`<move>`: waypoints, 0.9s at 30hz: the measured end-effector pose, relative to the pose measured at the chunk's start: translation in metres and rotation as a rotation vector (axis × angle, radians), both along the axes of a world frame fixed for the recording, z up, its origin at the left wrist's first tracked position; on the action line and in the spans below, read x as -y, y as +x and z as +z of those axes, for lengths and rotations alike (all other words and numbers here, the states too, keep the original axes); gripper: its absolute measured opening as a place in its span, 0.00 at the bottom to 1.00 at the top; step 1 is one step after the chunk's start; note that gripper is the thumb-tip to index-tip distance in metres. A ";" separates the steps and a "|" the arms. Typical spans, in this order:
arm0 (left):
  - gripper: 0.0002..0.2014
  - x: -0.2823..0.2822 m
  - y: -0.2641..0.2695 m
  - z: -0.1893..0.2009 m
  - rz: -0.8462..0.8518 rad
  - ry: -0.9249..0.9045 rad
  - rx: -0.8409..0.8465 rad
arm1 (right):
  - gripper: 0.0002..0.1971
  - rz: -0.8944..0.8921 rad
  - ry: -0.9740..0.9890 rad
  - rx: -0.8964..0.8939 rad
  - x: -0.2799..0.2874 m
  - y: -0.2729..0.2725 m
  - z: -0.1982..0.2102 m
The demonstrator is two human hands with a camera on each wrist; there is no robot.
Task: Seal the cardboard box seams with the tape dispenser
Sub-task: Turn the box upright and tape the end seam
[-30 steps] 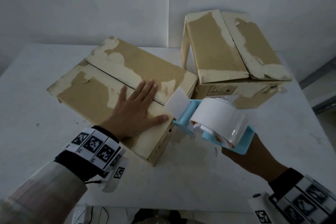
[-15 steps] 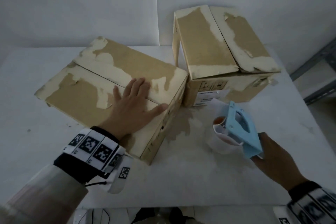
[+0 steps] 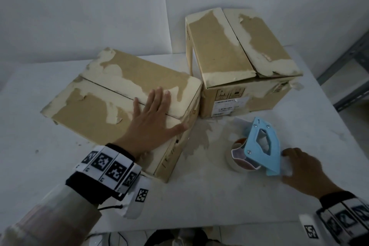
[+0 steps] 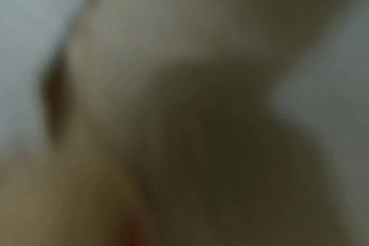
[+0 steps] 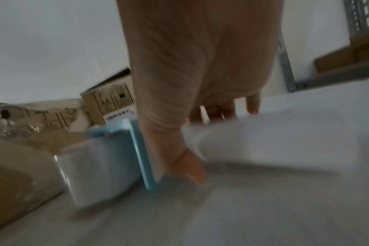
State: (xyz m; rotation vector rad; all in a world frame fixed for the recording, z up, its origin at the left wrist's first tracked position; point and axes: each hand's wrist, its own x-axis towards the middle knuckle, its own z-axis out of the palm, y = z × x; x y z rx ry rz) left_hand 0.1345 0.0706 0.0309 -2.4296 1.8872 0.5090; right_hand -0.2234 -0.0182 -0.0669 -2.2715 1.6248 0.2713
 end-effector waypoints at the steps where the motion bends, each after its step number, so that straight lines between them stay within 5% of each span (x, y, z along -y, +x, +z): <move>1: 0.61 -0.001 0.004 0.003 -0.008 -0.012 -0.067 | 0.28 -0.034 -0.029 -0.018 0.001 0.002 0.012; 3: 0.59 -0.004 0.015 0.012 -0.014 -0.026 -0.158 | 0.23 -0.098 -0.165 0.063 0.000 0.018 0.038; 5: 0.51 -0.007 0.031 0.018 -0.015 -0.058 -0.137 | 0.18 -0.119 -0.253 0.333 -0.008 0.054 0.062; 8: 0.46 -0.008 0.065 0.020 0.038 -0.083 -0.087 | 0.37 0.058 -0.073 0.716 -0.034 0.129 0.081; 11: 0.35 -0.011 0.103 0.016 0.041 -0.072 0.064 | 0.37 0.274 0.105 0.985 -0.062 0.195 0.077; 17: 0.50 -0.024 0.172 0.012 0.432 0.021 0.066 | 0.38 0.059 -0.012 0.971 -0.090 0.255 0.050; 23: 0.51 -0.016 0.190 0.003 0.354 -0.061 0.092 | 0.36 -0.194 0.136 1.229 -0.100 0.275 0.042; 27: 0.48 0.010 0.224 0.005 0.264 -0.169 -0.002 | 0.38 -0.132 0.026 1.038 -0.122 0.290 0.047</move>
